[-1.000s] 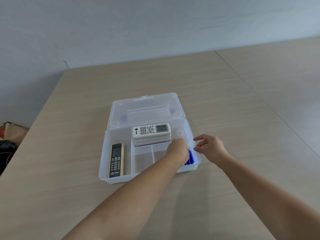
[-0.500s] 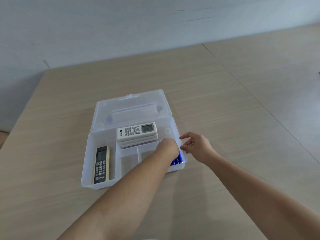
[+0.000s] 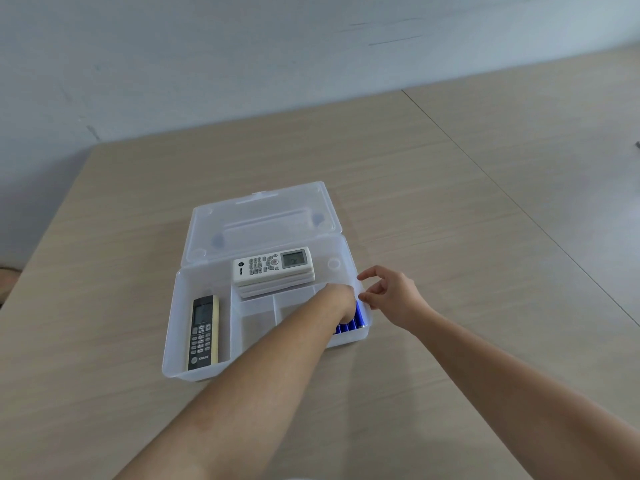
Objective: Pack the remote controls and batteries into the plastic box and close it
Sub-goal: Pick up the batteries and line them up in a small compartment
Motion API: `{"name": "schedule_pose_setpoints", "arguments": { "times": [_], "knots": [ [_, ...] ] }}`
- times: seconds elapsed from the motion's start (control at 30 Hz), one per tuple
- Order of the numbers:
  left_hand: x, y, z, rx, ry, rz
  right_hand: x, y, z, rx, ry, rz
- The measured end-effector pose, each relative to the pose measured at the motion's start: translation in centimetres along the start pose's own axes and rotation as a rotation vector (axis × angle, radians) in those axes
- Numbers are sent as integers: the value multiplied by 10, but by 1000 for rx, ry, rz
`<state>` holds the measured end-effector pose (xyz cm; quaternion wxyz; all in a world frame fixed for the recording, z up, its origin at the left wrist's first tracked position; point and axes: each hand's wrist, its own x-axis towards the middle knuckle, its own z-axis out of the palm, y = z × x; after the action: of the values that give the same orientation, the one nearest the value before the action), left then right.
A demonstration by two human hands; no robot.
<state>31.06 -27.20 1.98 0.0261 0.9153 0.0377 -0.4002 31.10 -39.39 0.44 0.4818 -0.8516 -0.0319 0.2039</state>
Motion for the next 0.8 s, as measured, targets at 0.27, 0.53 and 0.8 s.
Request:
{"name": "schedule_pose_setpoints", "arguments": {
  "times": [0.27, 0.53, 0.8],
  "knots": [
    [3, -2, 3, -14, 30, -20, 2, 4, 3, -10, 4, -8],
    [-3, -2, 4, 71, 21, -9, 2, 5, 4, -2, 9, -10],
    [-14, -12, -9, -215, 61, -24, 4, 3, 4, -54, -6, -4]
  ]
}}
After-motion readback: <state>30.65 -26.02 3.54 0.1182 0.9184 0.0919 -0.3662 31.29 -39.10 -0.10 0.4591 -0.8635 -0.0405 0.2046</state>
